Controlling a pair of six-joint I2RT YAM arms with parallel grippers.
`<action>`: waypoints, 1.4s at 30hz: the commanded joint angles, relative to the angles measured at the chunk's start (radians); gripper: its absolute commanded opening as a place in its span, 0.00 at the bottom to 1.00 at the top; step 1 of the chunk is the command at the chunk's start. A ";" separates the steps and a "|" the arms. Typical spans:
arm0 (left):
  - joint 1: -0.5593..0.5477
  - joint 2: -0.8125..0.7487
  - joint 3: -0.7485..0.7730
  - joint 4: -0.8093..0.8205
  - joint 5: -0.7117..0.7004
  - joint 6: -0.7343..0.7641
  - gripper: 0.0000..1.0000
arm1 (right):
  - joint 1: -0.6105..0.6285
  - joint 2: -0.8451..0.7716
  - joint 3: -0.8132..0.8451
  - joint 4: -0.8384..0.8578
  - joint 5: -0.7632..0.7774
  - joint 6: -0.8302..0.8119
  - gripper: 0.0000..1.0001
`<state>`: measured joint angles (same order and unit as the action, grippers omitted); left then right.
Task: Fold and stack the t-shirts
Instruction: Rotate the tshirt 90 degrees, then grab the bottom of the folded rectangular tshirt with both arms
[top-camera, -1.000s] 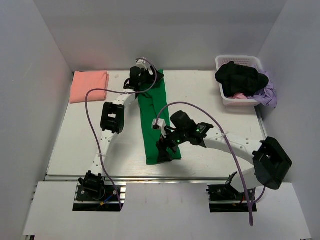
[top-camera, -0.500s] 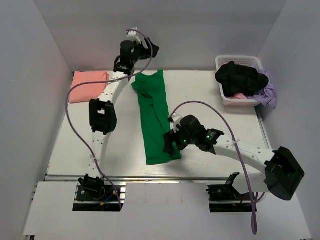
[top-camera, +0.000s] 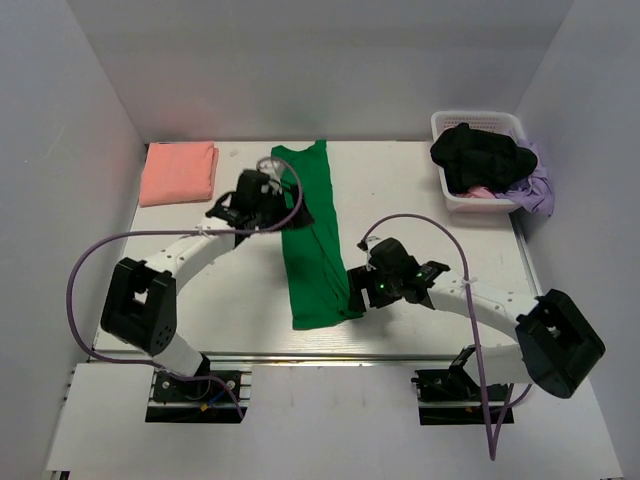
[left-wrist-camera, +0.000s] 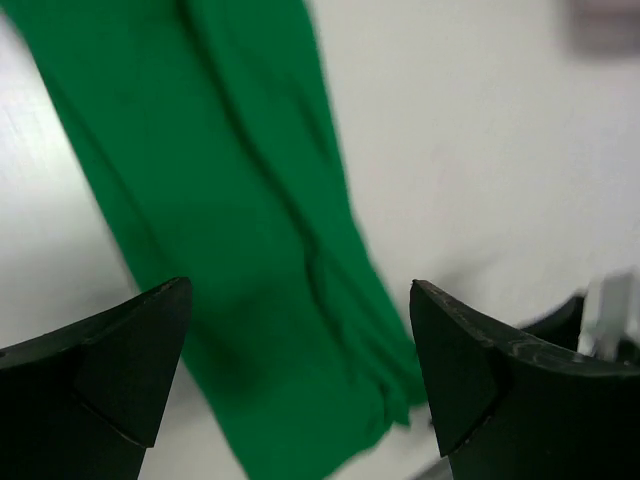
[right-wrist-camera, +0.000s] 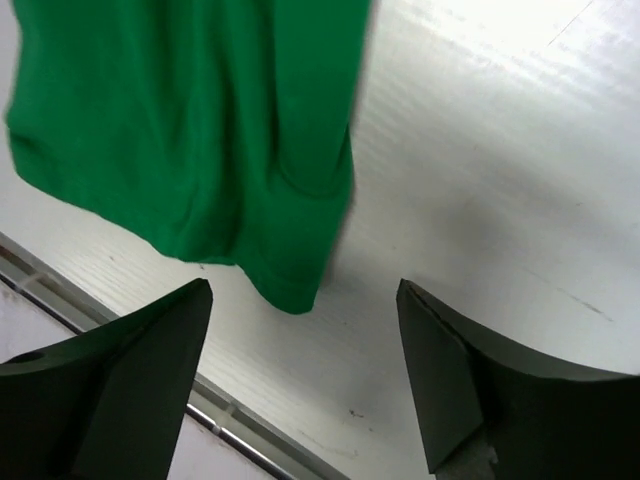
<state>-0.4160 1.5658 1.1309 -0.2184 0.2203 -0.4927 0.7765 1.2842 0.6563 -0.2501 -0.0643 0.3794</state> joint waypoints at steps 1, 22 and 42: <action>-0.071 -0.102 -0.092 -0.154 0.004 -0.062 1.00 | -0.013 0.061 0.041 -0.018 -0.101 0.003 0.79; -0.309 -0.218 -0.519 -0.156 0.128 -0.044 0.84 | -0.034 0.128 -0.029 0.092 -0.158 0.076 0.57; -0.369 -0.190 -0.462 -0.240 0.065 -0.087 0.00 | -0.028 0.070 -0.050 0.031 -0.299 0.032 0.00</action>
<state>-0.7807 1.4193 0.6338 -0.4019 0.2962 -0.5800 0.7444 1.4158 0.6144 -0.1734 -0.3122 0.4240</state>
